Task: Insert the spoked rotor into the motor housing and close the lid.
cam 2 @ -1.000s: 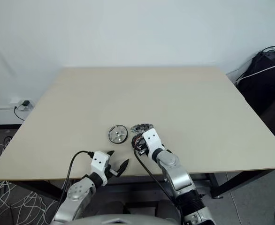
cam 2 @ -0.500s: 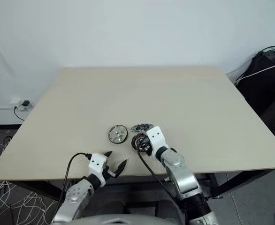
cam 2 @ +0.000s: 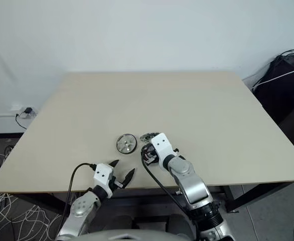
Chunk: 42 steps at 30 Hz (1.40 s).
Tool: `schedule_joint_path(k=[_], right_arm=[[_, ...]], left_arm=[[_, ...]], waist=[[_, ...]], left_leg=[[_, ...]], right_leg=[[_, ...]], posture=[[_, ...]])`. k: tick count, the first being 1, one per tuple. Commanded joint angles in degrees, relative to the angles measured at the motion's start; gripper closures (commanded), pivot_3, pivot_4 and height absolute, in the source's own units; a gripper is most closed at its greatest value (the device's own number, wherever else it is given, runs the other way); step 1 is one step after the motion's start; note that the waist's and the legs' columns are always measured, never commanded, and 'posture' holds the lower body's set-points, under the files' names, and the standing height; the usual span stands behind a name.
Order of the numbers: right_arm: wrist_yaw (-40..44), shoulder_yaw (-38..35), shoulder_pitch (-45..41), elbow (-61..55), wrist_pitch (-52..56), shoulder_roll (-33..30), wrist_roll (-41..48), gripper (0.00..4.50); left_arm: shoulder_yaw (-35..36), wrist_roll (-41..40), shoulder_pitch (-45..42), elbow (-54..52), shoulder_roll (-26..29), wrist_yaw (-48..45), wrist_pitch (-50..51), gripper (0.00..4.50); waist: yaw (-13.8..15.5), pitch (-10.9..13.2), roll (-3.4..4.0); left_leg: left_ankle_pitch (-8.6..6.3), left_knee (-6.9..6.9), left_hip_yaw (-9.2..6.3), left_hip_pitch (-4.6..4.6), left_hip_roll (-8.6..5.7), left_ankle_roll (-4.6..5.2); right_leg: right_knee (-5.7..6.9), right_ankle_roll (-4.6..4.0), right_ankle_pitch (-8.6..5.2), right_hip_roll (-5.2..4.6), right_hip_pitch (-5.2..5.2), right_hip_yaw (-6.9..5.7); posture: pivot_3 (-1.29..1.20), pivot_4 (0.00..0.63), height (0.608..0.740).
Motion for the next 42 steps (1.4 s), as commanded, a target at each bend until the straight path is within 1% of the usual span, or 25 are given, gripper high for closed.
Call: schedule_joint_path(k=[1, 5, 7, 10, 13, 16, 21, 22, 27, 31, 35, 42], right_arm=[[-0.1, -0.3, -0.9, -1.1, -0.8, 0.3, -0.1, 4.48], [0.6, -0.9, 0.1, -2.8, -1.0, -0.4, 0.5, 4.48], [0.8, -1.6, 1.0, -4.5, -0.7, -0.9, 1.1, 4.48], [0.8, -2.2, 2.5, -6.5, -0.5, -1.7, 1.4, 4.48], [0.8, -3.5, 4.6, -9.0, -0.2, -2.4, 2.4, 4.48], [1.0, -5.3, 7.0, -11.7, -0.1, -3.1, 3.7, 4.48], [3.6, -6.8, 11.1, -15.1, -3.7, -5.5, 6.2, 4.48], [4.1, -6.8, 11.9, -15.6, -4.1, -6.0, 6.3, 4.48], [4.3, -7.0, 13.7, -16.2, -4.9, -6.9, 6.7, 4.48], [3.6, -7.0, 14.0, -16.2, -5.1, -6.4, 6.7, 4.48], [3.3, -6.9, 14.6, -16.2, -5.1, -6.2, 6.5, 4.48], [3.3, -7.1, 15.0, -16.6, -4.9, -6.2, 6.7, 4.48]], left_arm=[[2.5, -1.5, -2.4, -5.4, -2.2, 3.3, 1.2, 0.00], [5.3, -7.1, -2.2, -12.1, -5.8, 5.7, 6.4, 0.00], [6.0, -9.9, -1.5, -15.4, -6.9, 6.3, 10.9, 0.00], [7.5, -13.2, -0.6, -18.4, -8.4, 8.4, 16.6, 0.00], [9.7, -18.3, -0.7, -20.6, -10.8, 10.9, 22.6, 0.00], [11.9, -22.4, -1.8, -21.8, -12.7, 13.1, 27.5, 0.00], [13.1, -24.4, -4.9, -21.1, -13.0, 15.3, 32.7, 0.00], [13.4, -25.3, -5.7, -21.0, -13.1, 15.4, 33.9, 0.00], [16.5, -30.1, -9.7, -18.8, -13.7, 16.7, 39.0, 0.00], [18.8, -31.3, -11.9, -17.2, -13.7, 18.4, 40.5, 0.00], [19.3, -28.9, -13.9, -14.5, -13.0, 20.2, 40.4, 0.00], [20.1, -27.7, -17.1, -9.2, -12.9, 21.0, 40.9, 0.00]], waist=[[0.0, 0.0, -0.02], [-0.1, 0.0, -0.05], [-0.1, 0.0, -0.04], [-0.1, 0.0, -0.05], [-0.1, 0.0, -0.09], [0.1, 0.0, -0.16], [0.1, 0.1, -0.26], [0.1, 0.1, -0.28], [0.0, 0.1, -0.36], [0.0, 0.2, -0.43], [0.1, 0.2, -0.55], [0.2, 0.3, -0.65]], left_leg=[[0.00, 0.00, 0.00, 0.00, 0.00, 0.00], [0.01, 0.01, 0.00, -0.01, -0.02, 0.03], [0.07, 0.00, 0.00, -0.01, -0.02, 0.15], [0.10, -0.01, 0.00, -0.01, -0.02, 0.19], [0.11, 0.04, 0.00, -0.01, -0.02, 0.22], [0.12, 0.10, 0.00, -0.01, -0.02, 0.24], [0.15, 0.18, -0.01, 0.07, -0.04, 0.29], [0.15, 0.19, -0.01, 0.11, -0.05, 0.30], [0.17, 0.24, -0.01, 0.19, -0.04, 0.30], [0.18, 0.31, -0.01, 0.22, -0.03, 0.29], [0.18, 0.34, -0.01, 0.21, -0.03, 0.29], [0.19, 0.35, -0.02, 0.21, -0.01, 0.27]], right_leg=[[0.00, 0.00, 0.00, 0.00, 0.00, 0.00], [-0.01, 0.06, 0.04, 0.00, 0.01, 0.00], [-0.01, 0.27, 0.16, 0.00, 0.00, 0.00], [-0.01, 0.27, 0.16, 0.02, 0.00, 0.00], [-0.01, 0.25, 0.14, 0.04, 0.03, -0.01], [-0.02, 0.26, 0.15, 0.06, 0.07, -0.02], [-0.06, 0.28, 0.15, 0.18, 0.27, -0.07], [-0.07, 0.29, 0.15, 0.21, 0.54, -0.08], [-0.08, 0.30, 0.14, 0.45, 0.64, -0.08], [-0.08, 0.30, 0.15, 0.80, 0.69, 0.00], [-0.09, 0.34, 0.17, 0.88, 0.70, 0.12], [-0.09, 0.33, 0.18, 0.89, 0.69, 0.21]], posture=[[0.00, 0.000, 0.740], [0.00, 0.000, 0.740], [0.00, 0.000, 0.740], [0.00, 0.000, 0.740], [0.00, 0.000, 0.740], [0.00, 0.000, 0.740], [0.00, 0.000, 0.740], [0.00, 0.000, 0.740], [0.00, 0.000, 0.740], [0.00, 0.000, 0.740], [0.00, 0.000, 0.740], [0.00, 0.000, 0.740]])
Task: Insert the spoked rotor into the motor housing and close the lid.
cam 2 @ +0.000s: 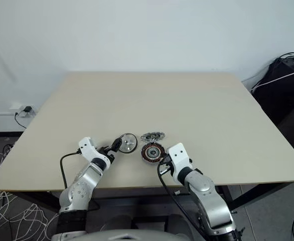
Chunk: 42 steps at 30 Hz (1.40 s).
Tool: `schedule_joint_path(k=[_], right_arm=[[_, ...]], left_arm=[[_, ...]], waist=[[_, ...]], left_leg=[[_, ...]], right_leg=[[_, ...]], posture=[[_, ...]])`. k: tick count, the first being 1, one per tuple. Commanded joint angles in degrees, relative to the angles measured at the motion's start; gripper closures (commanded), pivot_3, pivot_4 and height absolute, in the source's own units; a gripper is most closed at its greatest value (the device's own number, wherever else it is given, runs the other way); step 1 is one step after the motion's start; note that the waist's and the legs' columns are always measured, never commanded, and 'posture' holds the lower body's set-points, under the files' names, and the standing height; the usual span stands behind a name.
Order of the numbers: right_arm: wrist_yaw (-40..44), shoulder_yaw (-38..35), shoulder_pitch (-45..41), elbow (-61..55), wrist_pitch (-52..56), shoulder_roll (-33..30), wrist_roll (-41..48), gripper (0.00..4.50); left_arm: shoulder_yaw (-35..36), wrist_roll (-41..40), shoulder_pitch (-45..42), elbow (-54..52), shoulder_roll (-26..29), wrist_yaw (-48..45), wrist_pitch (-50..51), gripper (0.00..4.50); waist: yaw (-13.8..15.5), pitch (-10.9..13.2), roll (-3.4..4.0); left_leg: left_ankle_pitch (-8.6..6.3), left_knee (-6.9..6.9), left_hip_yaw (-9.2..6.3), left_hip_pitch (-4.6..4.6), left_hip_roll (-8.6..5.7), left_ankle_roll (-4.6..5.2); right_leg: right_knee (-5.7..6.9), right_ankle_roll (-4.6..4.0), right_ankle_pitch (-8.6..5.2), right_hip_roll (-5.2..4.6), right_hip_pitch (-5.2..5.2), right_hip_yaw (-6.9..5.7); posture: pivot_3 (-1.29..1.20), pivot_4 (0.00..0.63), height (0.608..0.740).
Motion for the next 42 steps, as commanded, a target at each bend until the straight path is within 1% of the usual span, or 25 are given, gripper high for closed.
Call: schedule_joint_path(k=[1, 5, 7, 11, 20, 29, 33, 42], right_arm=[[-0.2, -0.8, -0.5, -2.4, -1.0, 0.2, 0.8, 4.48], [-0.2, -0.7, -0.5, -2.5, -1.0, 0.3, 0.8, 4.48], [-0.3, -0.7, -0.4, -2.5, -1.0, 0.4, 0.9, 4.48], [-0.4, -0.6, -0.4, -2.3, -1.1, 0.5, 0.9, 4.48], [-0.5, -0.4, -0.5, -1.9, -1.2, 0.5, 1.2, 4.48], [-0.3, -0.2, -0.4, -2.2, -1.0, 0.2, 1.3, 4.48], [-0.4, -0.1, -0.4, -2.4, -0.6, 0.2, 1.3, 4.48], [-0.6, 0.2, -0.5, -2.9, -0.2, 0.2, 1.2, 4.48]], left_arm=[[0.3, 0.9, -2.9, 2.1, -0.1, 0.0, 0.0, 0.00], [0.6, 1.2, -4.6, 4.7, 0.0, -0.1, 0.1, 0.00], [0.9, 0.8, -5.5, 6.3, 0.1, -0.6, 0.3, 0.00], [1.4, -0.4, -6.3, 7.6, 0.2, -2.6, 1.6, 0.00], [2.1, -4.7, -5.7, 5.4, -1.5, -5.6, 6.0, 0.00], [3.6, -7.9, -5.2, 4.8, -2.8, -4.4, 6.4, 0.00], [5.5, -11.1, -5.6, 5.6, -4.3, -4.3, 5.8, 0.00], [4.2, -10.4, -8.7, 11.0, -3.8, -3.0, 7.0, 0.00]], waist=[[0.0, 0.0, -0.02], [0.0, 0.0, -0.04], [0.1, 0.0, -0.04], [0.2, 0.0, -0.04], [0.6, 0.0, -0.05], [0.5, 0.0, -0.05], [0.6, 0.0, -0.05], [1.1, 0.0, -0.05]], left_leg=[[0.00, 0.00, 0.00, 0.00, 0.00, 0.00], [0.00, 0.00, -0.01, 0.00, 0.01, -0.01], [0.00, 0.00, -0.01, 0.00, 0.01, -0.01], [0.00, 0.00, -0.01, 0.00, 0.00, -0.02], [-0.01, 0.00, -0.01, -0.01, -0.03, 0.00], [-0.02, -0.01, -0.02, -0.01, -0.03, -0.01], [-0.04, -0.01, -0.02, -0.01, -0.03, -0.02], [-0.10, 0.00, -0.02, -0.02, -0.04, -0.11]], right_leg=[[0.00, 0.00, 0.00, 0.00, -0.01, 0.01], [0.00, -0.01, 0.00, -0.05, -0.02, 0.04], [0.00, -0.01, 0.00, -0.31, -0.03, 0.01], [0.00, -0.02, 0.00, -0.36, -0.04, -0.03], [-0.01, -0.03, 0.00, -0.55, -0.10, -0.12], [0.00, -0.05, 0.00, -0.66, -0.18, -0.15], [0.00, -0.06, 0.00, -0.70, -0.24, -0.16], [-0.01, -0.07, 0.01, -0.75, -0.24, -0.19]], posture=[[0.00, 0.000, 0.740], [0.00, 0.000, 0.740], [0.00, 0.000, 0.740], [0.00, 0.000, 0.740], [0.00, 0.000, 0.740], [0.00, 0.000, 0.740], [0.00, 0.000, 0.740], [0.00, 0.000, 0.740]])
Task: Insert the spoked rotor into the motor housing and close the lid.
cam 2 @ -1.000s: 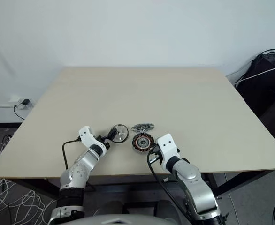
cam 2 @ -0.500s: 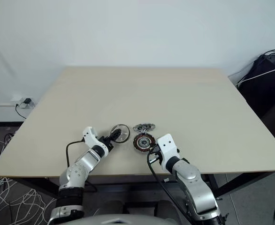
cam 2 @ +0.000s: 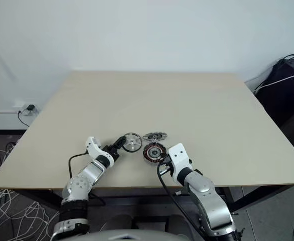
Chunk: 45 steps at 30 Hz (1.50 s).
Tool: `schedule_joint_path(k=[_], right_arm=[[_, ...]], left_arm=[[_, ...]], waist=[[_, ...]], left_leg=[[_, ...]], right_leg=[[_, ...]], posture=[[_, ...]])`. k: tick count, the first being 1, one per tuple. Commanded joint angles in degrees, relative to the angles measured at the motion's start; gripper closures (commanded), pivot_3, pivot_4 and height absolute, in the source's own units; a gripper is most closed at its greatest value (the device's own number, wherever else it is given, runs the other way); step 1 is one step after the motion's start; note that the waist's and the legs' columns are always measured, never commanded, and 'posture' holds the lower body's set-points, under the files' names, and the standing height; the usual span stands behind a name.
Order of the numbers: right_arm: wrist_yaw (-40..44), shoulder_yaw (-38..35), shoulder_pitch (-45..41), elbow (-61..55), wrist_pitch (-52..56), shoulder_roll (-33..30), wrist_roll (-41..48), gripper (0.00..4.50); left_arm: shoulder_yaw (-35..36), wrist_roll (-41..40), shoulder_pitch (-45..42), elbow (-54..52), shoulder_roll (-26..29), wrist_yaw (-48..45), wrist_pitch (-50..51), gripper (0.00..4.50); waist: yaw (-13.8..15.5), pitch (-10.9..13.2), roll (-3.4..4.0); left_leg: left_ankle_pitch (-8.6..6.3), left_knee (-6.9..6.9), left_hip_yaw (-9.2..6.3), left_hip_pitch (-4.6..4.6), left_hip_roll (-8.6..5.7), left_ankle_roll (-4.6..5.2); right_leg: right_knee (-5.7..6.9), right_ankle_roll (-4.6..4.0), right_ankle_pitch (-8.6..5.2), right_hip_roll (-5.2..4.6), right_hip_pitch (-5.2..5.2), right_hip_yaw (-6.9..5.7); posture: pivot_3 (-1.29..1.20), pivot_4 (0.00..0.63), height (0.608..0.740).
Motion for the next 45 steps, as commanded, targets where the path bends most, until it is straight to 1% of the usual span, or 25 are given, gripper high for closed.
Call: schedule_joint_path(k=[1, 8, 15, 18, 25, 28, 29, 30, 33, 37, 41, 42, 45], right_arm=[[0.0, -0.1, -0.7, -2.4, -0.3, 0.1, 0.5, 4.48], [-0.2, -0.1, -0.6, -2.2, -0.6, 0.3, 0.6, 4.48], [-0.4, -0.1, -0.4, -2.0, -0.9, 0.5, 0.5, 4.48], [-0.4, -0.1, -0.6, -1.9, -0.8, 0.5, 0.5, 4.50], [-0.4, 0.1, -0.9, -2.0, -0.4, 0.6, 0.6, 4.50], [-0.3, 0.1, -1.0, -1.9, -0.3, 0.6, 0.6, 4.50], [-0.3, 0.1, -1.1, -1.9, -0.3, 0.6, 0.6, 4.50], [-0.3, 0.2, -1.1, -1.9, -0.2, 0.6, 0.5, 4.50], [-0.2, 0.2, -1.2, -1.9, -0.3, 0.5, 0.5, 4.50], [-0.3, 0.0, -0.9, -1.8, -0.6, 0.3, 0.5, 4.50], [0.0, -0.5, -0.1, -2.0, -1.0, -0.3, 0.8, 4.50], [0.1, -0.5, 0.0, -2.0, -1.1, -0.3, 0.8, 4.50], [0.3, -1.0, 0.7, -2.2, -1.0, -0.7, 1.1, 4.50]], left_arm=[[-1.3, 0.1, -2.6, 2.0, -3.4, 0.1, 0.4, 0.00], [-1.1, -0.4, -5.4, 4.5, -3.7, -0.8, 0.5, 0.00], [-1.3, -0.8, -5.1, 3.8, -4.8, -1.0, 1.6, 0.00], [-1.2, -0.8, -4.6, 3.7, -4.8, -0.9, 1.7, 0.58], [-0.5, -0.9, -2.6, 2.1, -4.3, -0.1, 2.2, 2.86], [-0.4, -1.2, -1.7, 1.4, -4.2, 0.2, 2.3, 3.76], [-0.4, -1.4, -1.4, 1.2, -4.1, 0.3, 2.3, 3.96], [-0.2, -1.7, -0.9, 0.8, -4.1, 0.7, 2.1, 4.06], [0.3, -2.5, 0.1, -0.1, -4.3, 1.2, 1.6, 4.06], [1.8, -6.1, 2.9, -4.8, -5.5, -1.9, -1.7, 4.06], [2.2, -11.7, 7.5, -11.3, -7.0, -7.6, -5.0, 4.06], [1.9, -12.6, 8.1, -12.1, -6.9, -8.4, -5.3, 4.06], [0.0, -17.2, 10.7, -16.6, -6.3, -15.2, -4.9, 4.06]], waist=[[0.2, 0.0, 0.00], [0.3, 0.0, -0.01], [0.1, 0.0, -0.04], [0.1, 0.0, -0.04], [0.1, 0.0, -0.04], [0.0, 0.0, -0.12], [-0.1, 0.0, -0.09], [-0.2, 0.0, -0.08], [-0.5, -0.1, -0.12], [-1.2, -0.1, -0.10], [-1.1, 0.0, -0.17], [-0.9, 0.0, -0.17], [-0.6, 0.0, -0.16]], left_leg=[[0.00, 0.00, 0.00, 0.00, -0.01, 0.00], [0.04, 0.00, 0.00, -0.02, -0.06, 0.10], [0.05, -0.02, 0.00, -0.13, -0.06, 0.11], [0.04, -0.02, 0.00, -0.13, -0.06, 0.11], [0.04, -0.02, 0.00, -0.13, -0.06, 0.11], [0.04, -0.03, -0.02, -0.13, -0.04, 0.10], [-0.01, -0.03, -0.03, -0.09, -0.04, 0.02], [-0.06, -0.03, -0.02, -0.03, -0.04, -0.08], [-0.09, -0.03, -0.02, -0.01, -0.03, -0.14], [-0.10, -0.07, -0.02, -0.04, -0.02, -0.14], [-0.10, -0.22, -0.02, -0.12, -0.03, -0.16], [-0.10, -0.22, -0.02, -0.18, -0.03, -0.17], [-0.08, -0.20, -0.02, -0.33, -0.04, -0.21]], right_leg=[[0.00, 0.00, 0.00, 0.00, 0.00, 0.00], [-0.02, 0.00, 0.00, -0.03, 0.00, -0.02], [-0.02, 0.00, 0.00, -0.02, 0.06, 0.00], [-0.02, 0.00, 0.00, -0.02, 0.04, 0.00], [-0.02, -0.01, 0.00, -0.03, 0.00, -0.01], [-0.03, -0.02, -0.01, -0.03, -0.01, -0.01], [-0.03, -0.02, -0.01, -0.04, -0.08, -0.01], [-0.03, -0.02, -0.01, -0.04, -0.04, 0.00], [-0.01, -0.02, -0.01, -0.05, -0.03, 0.00], [-0.03, -0.03, -0.01, -0.05, -0.06, 0.02], [-0.05, -0.11, -0.05, -0.10, -0.22, 0.03], [-0.05, -0.11, -0.05, -0.11, -0.29, 0.02], [-0.04, -0.16, -0.04, -0.13, -0.45, 0.01]], posture=[[0.00, 0.000, 0.740], [0.00, 0.000, 0.740], [0.00, 0.000, 0.740], [0.00, 0.000, 0.740], [0.00, 0.000, 0.740], [0.00, 0.000, 0.740], [0.00, 0.000, 0.740], [0.00, 0.000, 0.740], [0.00, 0.000, 0.740], [0.00, 0.000, 0.740], [0.00, 0.000, 0.740], [0.00, 0.000, 0.740], [0.00, 0.000, 0.740]])
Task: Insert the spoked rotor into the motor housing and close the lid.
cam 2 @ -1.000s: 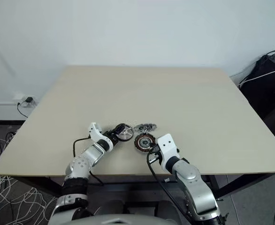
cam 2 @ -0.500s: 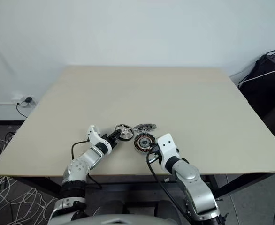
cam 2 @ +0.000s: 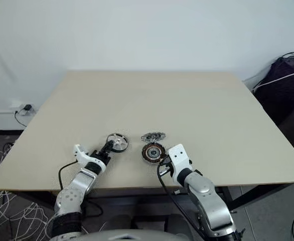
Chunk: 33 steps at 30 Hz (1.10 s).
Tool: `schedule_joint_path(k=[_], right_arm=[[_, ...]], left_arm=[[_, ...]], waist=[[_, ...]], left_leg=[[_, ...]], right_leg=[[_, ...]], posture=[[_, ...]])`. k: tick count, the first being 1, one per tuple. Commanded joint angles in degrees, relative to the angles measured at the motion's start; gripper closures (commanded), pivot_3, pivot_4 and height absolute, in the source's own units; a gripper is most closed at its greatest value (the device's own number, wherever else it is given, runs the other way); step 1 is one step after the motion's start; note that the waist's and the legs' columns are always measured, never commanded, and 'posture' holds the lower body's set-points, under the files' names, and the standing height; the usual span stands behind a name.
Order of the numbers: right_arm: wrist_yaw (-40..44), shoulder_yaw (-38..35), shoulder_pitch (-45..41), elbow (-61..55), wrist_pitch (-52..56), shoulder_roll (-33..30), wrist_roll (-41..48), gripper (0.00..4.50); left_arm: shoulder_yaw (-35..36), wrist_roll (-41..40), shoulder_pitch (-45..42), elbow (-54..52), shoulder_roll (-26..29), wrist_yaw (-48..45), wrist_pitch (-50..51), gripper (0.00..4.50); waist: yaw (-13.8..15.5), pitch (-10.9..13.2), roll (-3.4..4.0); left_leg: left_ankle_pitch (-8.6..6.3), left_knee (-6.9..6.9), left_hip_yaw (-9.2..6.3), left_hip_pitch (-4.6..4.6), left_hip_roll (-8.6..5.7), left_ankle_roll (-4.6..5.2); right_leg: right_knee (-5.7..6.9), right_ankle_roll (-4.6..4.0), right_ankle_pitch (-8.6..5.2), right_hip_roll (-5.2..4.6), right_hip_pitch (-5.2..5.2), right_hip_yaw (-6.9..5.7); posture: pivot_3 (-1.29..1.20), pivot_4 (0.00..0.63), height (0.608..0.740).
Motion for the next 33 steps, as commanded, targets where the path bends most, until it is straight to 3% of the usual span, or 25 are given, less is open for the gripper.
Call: schedule_joint_path(k=[1, 13, 19, 24, 33], right_arm=[[0.3, -1.3, 0.5, -2.2, -0.9, -0.5, 1.0, 4.50], [4.0, -5.2, 5.1, -3.7, -3.4, -1.6, 6.1, 4.50], [3.3, -5.1, 6.0, -3.8, -3.2, -2.4, 5.9, 4.50], [3.5, -4.9, 6.0, -3.3, -3.6, -2.4, 5.9, 4.50], [3.5, -4.0, 6.3, -3.2, -4.5, -2.1, 5.7, 4.50]], left_arm=[[-4.0, -5.7, 1.9, -7.6, -5.5, -8.1, -0.4, 4.06], [-13.5, -11.2, 4.6, -9.1, -0.6, -13.7, 8.6, 4.06], [-14.8, -13.2, 4.2, -6.4, 1.3, -10.9, 16.6, 4.06], [-14.1, -12.5, 2.4, -3.0, 1.7, -6.9, 20.4, 4.06], [-13.3, -5.8, -2.7, 2.8, -0.2, -3.1, 18.2, 4.06]], waist=[[0.0, 0.0, 0.01], [-0.1, 0.0, 0.04], [-0.2, 0.1, 0.03], [-0.3, 0.1, 0.03], [-0.1, 0.1, 0.03]], left_leg=[[0.00, 0.00, 0.00, 0.00, 0.00, 0.00], [0.16, 0.02, 0.01, 0.03, -0.03, 0.34], [0.17, 0.10, 0.02, 0.33, -0.02, 0.37], [0.17, 0.16, 0.01, 0.43, 0.04, 0.37], [0.16, 0.16, 0.01, 0.38, 0.04, 0.37]], right_leg=[[-0.02, -0.01, -0.01, 0.00, 0.01, 0.00], [-0.03, -0.02, -0.03, 0.16, 0.09, -0.02], [-0.06, 0.08, -0.04, 0.30, 0.50, -0.04], [-0.07, 0.42, -0.18, 0.40, 0.56, -0.01], [-0.11, 0.17, 0.00, 0.38, 0.53, 0.01]], posture=[[0.00, 0.000, 0.740], [0.00, 0.000, 0.740], [0.00, 0.000, 0.740], [0.00, 0.000, 0.740], [0.00, 0.000, 0.740]])
